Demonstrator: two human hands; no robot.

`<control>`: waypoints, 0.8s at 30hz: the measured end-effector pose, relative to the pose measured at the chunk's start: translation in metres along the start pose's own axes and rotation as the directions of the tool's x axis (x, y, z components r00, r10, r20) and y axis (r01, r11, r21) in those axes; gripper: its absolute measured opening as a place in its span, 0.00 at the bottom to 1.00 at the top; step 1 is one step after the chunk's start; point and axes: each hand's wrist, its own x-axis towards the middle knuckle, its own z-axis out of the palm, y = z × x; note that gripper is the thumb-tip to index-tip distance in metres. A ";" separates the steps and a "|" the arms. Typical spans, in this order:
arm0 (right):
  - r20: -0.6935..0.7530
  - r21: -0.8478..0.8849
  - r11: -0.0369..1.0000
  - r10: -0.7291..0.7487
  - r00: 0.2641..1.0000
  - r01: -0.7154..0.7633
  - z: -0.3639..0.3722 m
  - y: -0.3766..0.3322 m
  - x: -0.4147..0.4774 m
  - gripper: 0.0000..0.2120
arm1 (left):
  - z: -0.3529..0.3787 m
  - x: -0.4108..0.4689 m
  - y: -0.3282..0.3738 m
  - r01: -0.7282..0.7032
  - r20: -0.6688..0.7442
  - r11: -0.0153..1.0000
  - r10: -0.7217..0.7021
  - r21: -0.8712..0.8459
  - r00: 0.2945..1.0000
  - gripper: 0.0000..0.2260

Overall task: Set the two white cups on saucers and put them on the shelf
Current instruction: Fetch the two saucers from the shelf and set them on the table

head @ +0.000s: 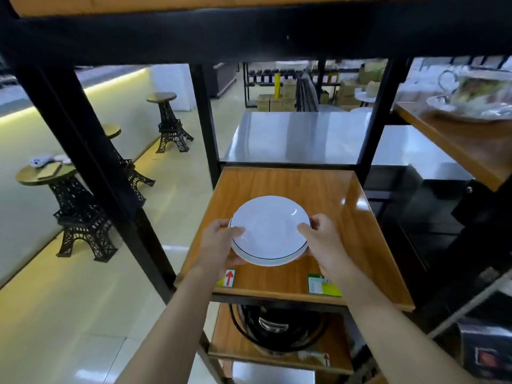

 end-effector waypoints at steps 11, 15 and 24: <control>-0.263 0.092 0.996 0.019 0.964 0.006 -0.026 0.025 -0.158 0.04 | -0.024 -0.122 -0.026 -0.051 0.261 0.999 0.045 0.016 0.964 0.11; -0.372 0.125 0.991 0.084 0.924 -0.040 -0.046 0.048 -0.225 0.04 | -0.019 -0.174 -0.042 -0.058 0.366 0.996 0.030 0.066 0.930 0.09; -0.690 0.255 0.967 0.202 0.695 -0.029 -0.153 0.097 -0.392 0.02 | 0.074 -0.307 -0.088 -0.159 0.654 0.946 -0.069 0.283 0.753 0.10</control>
